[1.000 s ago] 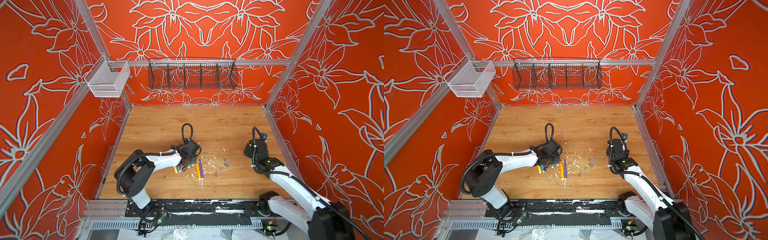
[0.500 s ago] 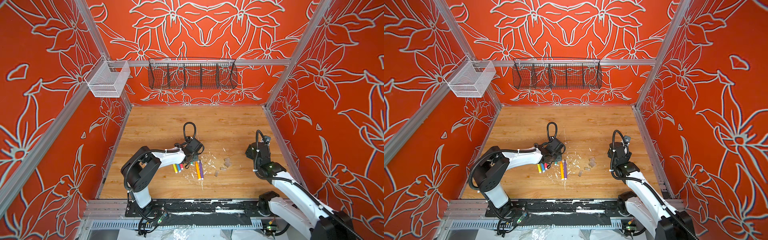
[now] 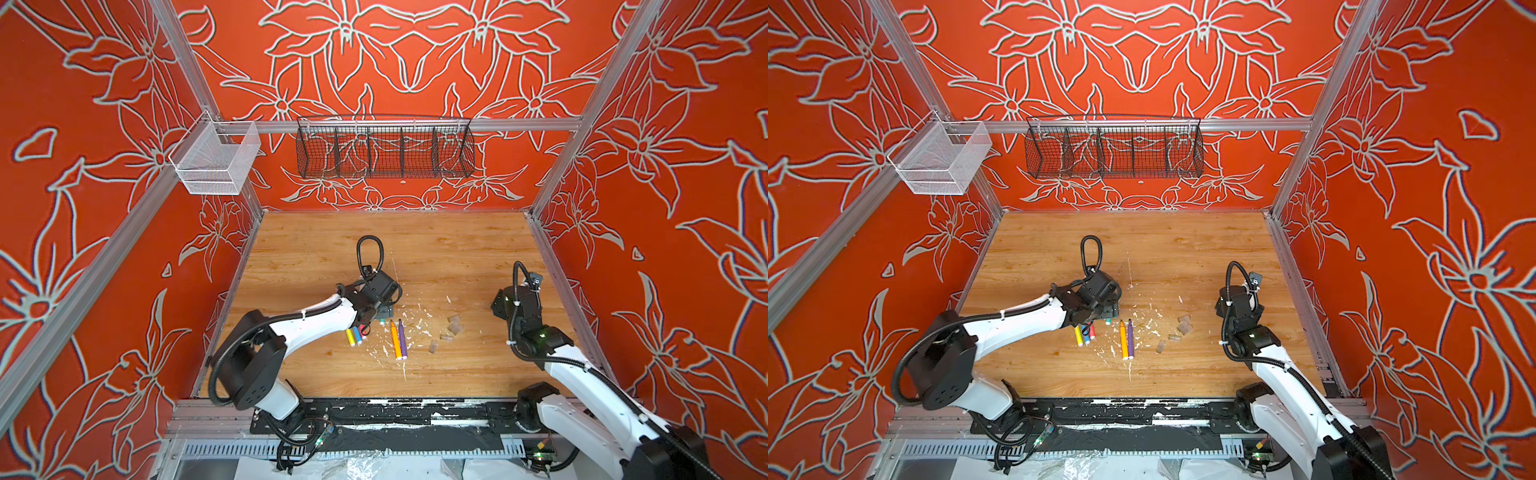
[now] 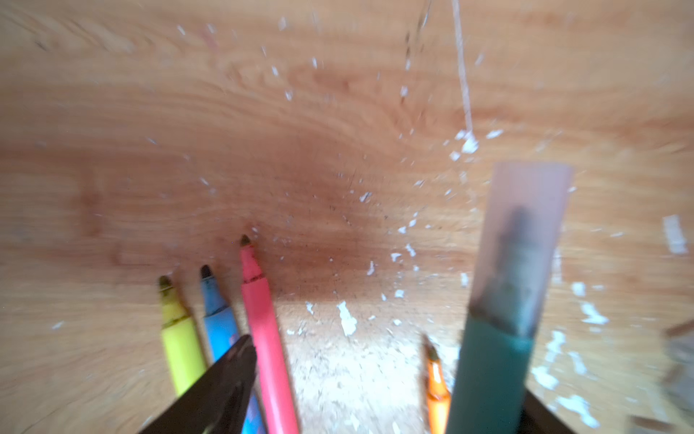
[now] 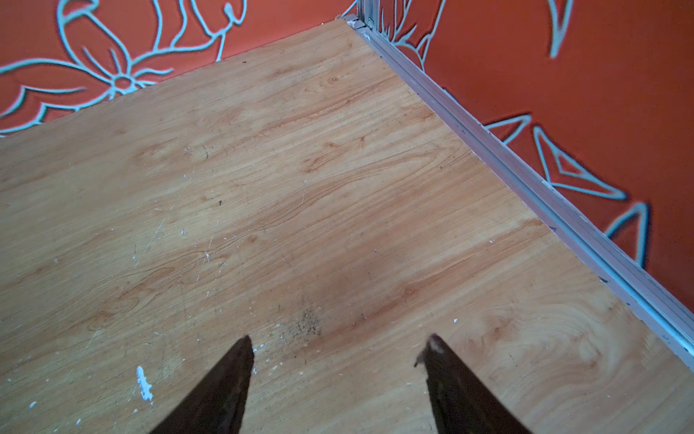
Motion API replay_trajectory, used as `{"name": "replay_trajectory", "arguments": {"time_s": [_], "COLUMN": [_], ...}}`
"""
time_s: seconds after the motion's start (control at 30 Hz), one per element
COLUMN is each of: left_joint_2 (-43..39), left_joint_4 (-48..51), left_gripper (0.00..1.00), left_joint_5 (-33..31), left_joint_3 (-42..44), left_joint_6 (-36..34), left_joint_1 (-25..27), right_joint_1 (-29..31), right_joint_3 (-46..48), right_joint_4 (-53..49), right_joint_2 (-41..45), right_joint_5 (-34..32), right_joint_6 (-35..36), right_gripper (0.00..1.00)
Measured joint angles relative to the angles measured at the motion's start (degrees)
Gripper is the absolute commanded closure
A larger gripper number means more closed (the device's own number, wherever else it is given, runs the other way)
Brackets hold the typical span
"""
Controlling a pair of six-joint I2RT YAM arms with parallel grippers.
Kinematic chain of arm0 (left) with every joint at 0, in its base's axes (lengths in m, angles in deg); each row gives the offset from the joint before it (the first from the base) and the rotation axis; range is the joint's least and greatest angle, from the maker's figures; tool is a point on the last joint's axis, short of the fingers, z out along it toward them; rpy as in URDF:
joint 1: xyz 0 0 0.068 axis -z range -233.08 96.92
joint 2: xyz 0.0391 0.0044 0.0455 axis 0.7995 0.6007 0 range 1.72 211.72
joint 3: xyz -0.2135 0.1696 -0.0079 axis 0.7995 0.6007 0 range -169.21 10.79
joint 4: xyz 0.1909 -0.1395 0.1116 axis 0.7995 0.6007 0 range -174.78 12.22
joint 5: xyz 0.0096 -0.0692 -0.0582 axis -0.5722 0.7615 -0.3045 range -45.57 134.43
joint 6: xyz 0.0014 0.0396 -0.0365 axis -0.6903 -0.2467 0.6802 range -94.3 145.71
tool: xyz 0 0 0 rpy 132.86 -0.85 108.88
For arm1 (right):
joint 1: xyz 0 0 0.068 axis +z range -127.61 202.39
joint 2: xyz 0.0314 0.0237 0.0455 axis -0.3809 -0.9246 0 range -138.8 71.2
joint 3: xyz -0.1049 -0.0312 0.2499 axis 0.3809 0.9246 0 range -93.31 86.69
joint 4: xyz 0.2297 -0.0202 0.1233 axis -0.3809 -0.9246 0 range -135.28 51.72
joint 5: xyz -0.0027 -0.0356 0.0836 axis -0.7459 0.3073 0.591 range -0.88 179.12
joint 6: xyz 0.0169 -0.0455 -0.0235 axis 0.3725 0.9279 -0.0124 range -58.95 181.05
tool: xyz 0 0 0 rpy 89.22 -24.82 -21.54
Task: Insert the pens into the pen caps
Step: 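Lower the capped green marker to the table and release it with the left gripper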
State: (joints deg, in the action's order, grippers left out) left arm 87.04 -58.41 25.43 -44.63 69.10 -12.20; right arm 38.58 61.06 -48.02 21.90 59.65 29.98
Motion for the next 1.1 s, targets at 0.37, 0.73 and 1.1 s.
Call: {"name": "replay_trajectory", "arguments": {"time_s": [0.37, 0.73, 1.1], "left_joint_2": [-6.9, 10.4, 21.8], "left_joint_4": [13.7, 6.5, 3.3], "left_gripper": [0.31, 0.49, 0.34], "left_joint_5": [-3.3, 0.0, 7.7], "left_joint_3": [-7.4, -3.3, -12.0], "left_joint_6": [6.6, 4.6, 1.4], "left_joint_1": [8.9, 1.2, -2.8], "right_joint_1": [0.0, 0.0, 0.0], "right_joint_3": [0.6, 1.0, 1.0], "right_joint_4": [0.2, 0.2, 0.2], "right_joint_2": [1.4, 2.1, 1.8], "right_joint_5": [0.5, 1.4, 1.5], "right_joint_6": [0.0, 0.0, 0.0], "right_gripper": [0.27, 0.26, 0.26]}}
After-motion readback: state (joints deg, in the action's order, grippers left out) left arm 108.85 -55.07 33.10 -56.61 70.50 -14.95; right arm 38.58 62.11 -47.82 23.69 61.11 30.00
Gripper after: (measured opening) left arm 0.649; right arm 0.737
